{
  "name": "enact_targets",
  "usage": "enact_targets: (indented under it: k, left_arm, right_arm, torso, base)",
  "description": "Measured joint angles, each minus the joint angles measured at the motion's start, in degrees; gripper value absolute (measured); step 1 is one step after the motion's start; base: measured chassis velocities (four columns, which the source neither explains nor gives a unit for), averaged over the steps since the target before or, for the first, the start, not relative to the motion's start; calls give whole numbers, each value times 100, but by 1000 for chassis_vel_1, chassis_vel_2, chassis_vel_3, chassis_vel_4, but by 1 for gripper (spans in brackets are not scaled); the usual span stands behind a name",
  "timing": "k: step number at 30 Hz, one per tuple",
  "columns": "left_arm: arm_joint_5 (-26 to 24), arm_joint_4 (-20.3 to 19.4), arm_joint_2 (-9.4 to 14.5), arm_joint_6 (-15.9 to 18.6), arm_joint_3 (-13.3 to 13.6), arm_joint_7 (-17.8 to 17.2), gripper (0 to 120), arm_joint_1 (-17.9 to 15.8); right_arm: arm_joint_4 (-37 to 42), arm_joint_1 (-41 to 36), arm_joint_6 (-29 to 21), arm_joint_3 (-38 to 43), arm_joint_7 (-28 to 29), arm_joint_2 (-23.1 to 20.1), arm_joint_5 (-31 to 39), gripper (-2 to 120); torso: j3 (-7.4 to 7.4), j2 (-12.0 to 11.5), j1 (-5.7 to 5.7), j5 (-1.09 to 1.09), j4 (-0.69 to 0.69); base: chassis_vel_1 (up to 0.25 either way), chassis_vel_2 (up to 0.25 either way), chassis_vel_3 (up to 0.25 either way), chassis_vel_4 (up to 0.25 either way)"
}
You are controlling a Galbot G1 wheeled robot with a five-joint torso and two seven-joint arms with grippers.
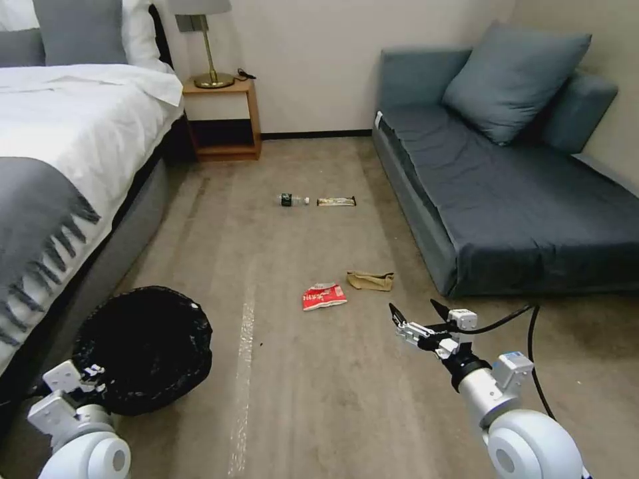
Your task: Pick up the trash bin, then pick up the garbage on the floor and place it into the trash bin.
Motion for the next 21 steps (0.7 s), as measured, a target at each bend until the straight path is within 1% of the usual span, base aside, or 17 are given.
enact_targets:
  k: [13,21]
  left_arm:
    - [38,57,-2,-23,40,-2,4,-58]
    - [63,120,21,-26,45,4,4,-67]
  right_arm:
    - [-39,-33,16,27,-4,32,-29,100]
    - [-91,10,19,2,-14,69,-54,100]
  torso:
    - [0,0,0,0,0]
    - [0,0,0,-1,0]
  base:
    - [-89,77,97,-89]
    - [-105,110,109,-116]
